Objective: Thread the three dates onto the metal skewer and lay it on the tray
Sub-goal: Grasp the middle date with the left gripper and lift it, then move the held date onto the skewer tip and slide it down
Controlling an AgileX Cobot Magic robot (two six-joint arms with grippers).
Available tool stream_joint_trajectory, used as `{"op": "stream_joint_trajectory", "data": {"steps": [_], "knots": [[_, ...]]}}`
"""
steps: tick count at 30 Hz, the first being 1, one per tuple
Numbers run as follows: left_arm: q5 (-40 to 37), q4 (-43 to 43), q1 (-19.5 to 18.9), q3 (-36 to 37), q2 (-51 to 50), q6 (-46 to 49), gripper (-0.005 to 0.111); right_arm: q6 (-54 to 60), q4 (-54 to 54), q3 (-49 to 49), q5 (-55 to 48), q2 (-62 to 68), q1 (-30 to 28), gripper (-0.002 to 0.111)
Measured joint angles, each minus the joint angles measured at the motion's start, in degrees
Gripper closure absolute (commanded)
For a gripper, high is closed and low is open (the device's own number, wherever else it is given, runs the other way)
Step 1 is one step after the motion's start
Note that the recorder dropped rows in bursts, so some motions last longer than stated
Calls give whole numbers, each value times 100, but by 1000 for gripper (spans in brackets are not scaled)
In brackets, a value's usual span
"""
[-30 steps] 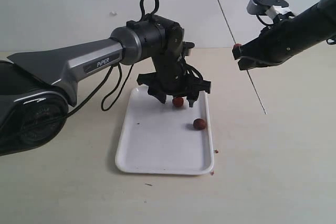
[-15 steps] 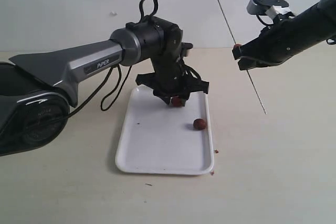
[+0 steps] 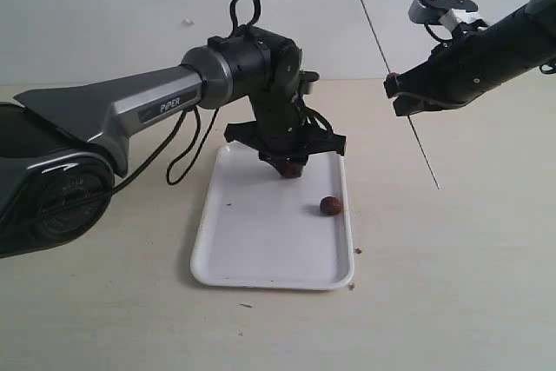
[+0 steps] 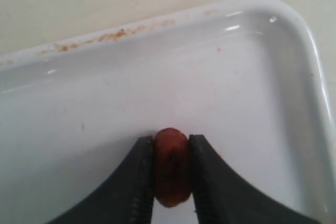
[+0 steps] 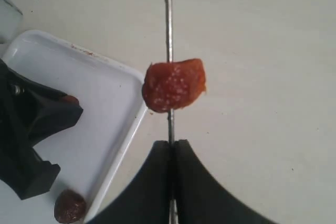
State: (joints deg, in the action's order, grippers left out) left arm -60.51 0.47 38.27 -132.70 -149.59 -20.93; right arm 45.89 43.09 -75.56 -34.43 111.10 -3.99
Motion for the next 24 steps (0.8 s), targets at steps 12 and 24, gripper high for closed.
{"op": "stream_joint_trajectory", "data": {"steps": [12,24], "knots": [[-871,-387,-587,12,1024,871,84,853,12,0,-1062,0,0,108],[-953,-4381,-2025,12,1315,2528,84,2446,-150,0,-2616,0,0,108]]}}
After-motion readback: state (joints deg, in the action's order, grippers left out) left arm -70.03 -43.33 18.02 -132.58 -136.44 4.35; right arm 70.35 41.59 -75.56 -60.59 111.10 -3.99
